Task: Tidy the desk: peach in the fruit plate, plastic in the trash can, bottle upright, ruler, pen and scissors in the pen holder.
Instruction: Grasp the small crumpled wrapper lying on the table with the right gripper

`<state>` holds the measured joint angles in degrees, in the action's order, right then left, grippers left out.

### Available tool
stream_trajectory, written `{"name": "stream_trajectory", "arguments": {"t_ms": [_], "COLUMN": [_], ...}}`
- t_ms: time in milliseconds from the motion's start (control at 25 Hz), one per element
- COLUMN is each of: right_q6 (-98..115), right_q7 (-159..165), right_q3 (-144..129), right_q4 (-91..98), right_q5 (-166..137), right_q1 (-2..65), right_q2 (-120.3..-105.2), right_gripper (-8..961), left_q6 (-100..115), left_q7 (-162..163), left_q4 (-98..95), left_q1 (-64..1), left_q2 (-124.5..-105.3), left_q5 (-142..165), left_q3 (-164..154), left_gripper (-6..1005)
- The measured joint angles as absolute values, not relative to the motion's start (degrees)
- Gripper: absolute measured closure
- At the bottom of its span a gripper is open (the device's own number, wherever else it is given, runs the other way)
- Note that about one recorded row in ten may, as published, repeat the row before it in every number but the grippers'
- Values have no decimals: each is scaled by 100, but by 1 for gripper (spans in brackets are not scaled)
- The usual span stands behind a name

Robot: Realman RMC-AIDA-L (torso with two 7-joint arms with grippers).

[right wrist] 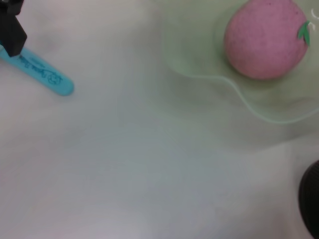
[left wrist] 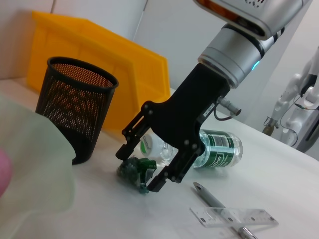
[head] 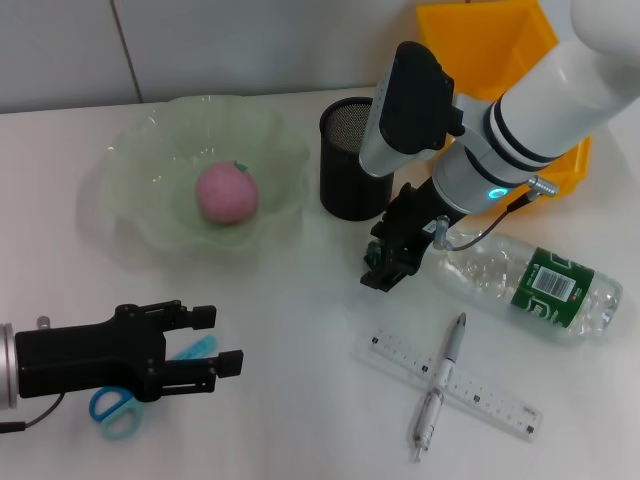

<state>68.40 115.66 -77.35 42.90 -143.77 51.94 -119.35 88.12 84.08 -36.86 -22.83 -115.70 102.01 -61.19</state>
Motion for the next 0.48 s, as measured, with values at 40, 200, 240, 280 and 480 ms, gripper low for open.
{"name": "stream_trajectory", "arguments": {"t_ms": [40,200,240,280,480], "right_q6": [6839,6806,6793,6762,6643], "right_q7": [11567,11568,11568,11576,11603], "right_q3": [-7735,-7743,-7743,-7748,-7797], "right_q4": [4285,4190,4169,4154,4148], "right_q5": [-14377,-14380,-14384,-14394,-14392], "right_q1": [5192,5225,5235,5242,5212], "right_q2": [-11935,-11939,-11939,-11940,-11943], "right_gripper": [232,257,263,269,312], "left_q6": [8819,8835,8842,8857,8882], "left_q7": [8409,8410,8411,8411,8414], "left_q4": [-3701,-3717,-3718,-3718,-3754], "left_q1": [-2280,-2276,-2276,-2276,-2277], "left_q2": [-11569,-11569,-11569,-11570,-11572], "left_q5": [10202,10204,10204,10201,10179], "left_q3": [-6117,-6117,-6117,-6117,-6117], "left_gripper": [199,199,199,199,199]}}
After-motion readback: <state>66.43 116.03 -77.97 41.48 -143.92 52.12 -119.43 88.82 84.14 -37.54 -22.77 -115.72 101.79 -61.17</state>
